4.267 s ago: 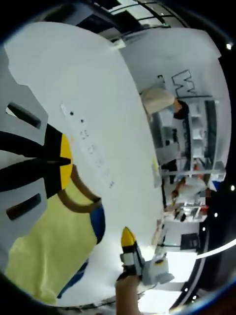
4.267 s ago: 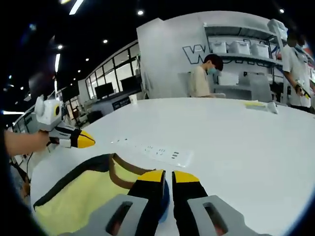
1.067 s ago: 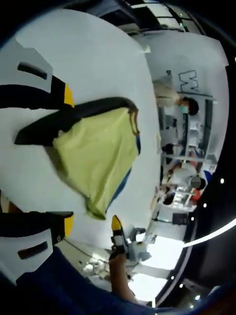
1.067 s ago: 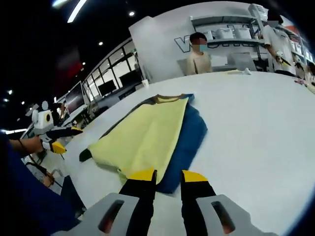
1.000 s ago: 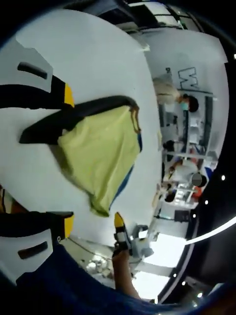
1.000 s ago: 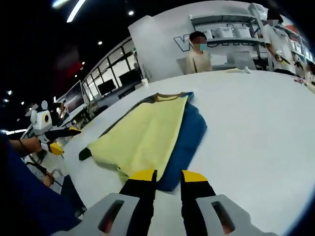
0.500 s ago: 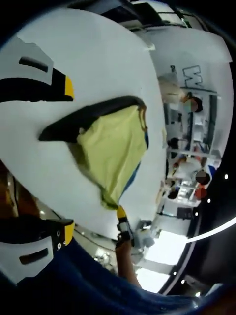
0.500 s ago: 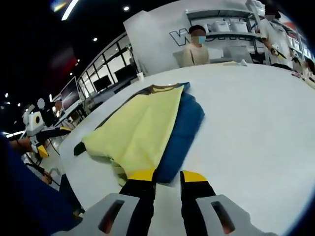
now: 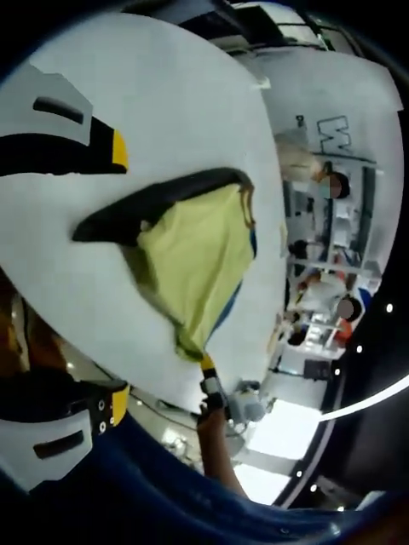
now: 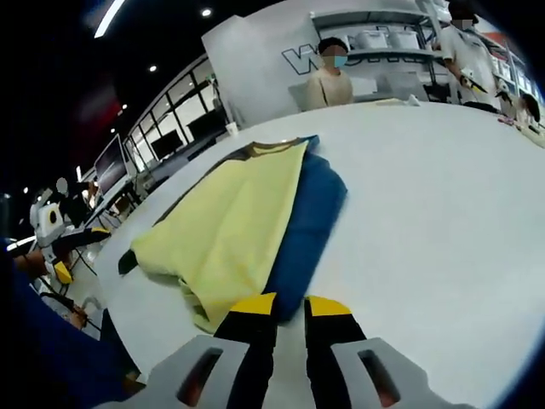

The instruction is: Fold the garment on the visible template until the final outline fits inside the template.

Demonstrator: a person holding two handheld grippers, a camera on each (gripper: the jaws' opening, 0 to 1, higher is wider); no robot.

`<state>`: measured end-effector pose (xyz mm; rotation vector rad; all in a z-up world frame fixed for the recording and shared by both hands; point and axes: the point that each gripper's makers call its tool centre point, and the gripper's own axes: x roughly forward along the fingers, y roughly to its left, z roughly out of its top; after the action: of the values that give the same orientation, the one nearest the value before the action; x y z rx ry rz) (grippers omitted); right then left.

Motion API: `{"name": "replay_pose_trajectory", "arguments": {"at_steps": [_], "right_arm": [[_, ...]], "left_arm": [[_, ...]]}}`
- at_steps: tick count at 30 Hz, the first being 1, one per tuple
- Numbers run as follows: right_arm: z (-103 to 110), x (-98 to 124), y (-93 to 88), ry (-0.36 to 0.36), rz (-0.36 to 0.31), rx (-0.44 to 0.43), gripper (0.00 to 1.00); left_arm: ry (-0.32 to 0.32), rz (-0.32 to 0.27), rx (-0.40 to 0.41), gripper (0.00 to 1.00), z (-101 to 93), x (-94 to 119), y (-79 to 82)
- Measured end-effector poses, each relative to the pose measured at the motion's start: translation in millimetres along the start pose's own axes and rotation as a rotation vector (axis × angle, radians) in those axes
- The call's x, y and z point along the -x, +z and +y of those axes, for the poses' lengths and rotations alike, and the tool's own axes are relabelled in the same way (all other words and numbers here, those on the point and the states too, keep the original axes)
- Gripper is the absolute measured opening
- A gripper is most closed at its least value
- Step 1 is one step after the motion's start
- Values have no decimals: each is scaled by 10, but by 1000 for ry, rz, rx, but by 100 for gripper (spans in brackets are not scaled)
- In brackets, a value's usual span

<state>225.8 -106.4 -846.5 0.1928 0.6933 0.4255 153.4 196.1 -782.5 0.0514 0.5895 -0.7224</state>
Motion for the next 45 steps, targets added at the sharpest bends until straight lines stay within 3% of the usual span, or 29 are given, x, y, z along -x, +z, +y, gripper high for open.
{"name": "replay_pose_trajectory", "arguments": {"at_steps": [11, 18, 21, 29, 36, 43, 45], "right_arm": [[-92, -40, -37, -7, 37, 23, 0], [-89, 46, 100, 0, 4, 20, 0], [-57, 183, 220, -2, -2, 43, 0], [-499, 443, 465, -57, -12, 84, 0], [-868, 600, 518, -98, 15, 106, 0], [-1401, 764, 630, -149, 10, 73, 0], [-1418, 770, 633, -156, 9, 59, 0]], "left_arm": [[-14, 0, -8, 96, -43, -3, -3], [-24, 20, -22, 96, -60, -7, -26], [-33, 26, -35, 96, -109, -20, 7], [-44, 44, -49, 96, -178, -108, 3], [-48, 52, -49, 96, -208, -127, 21], [-30, 55, -40, 95, -141, -152, 40], [-25, 55, -41, 95, -133, -157, 39]]}}
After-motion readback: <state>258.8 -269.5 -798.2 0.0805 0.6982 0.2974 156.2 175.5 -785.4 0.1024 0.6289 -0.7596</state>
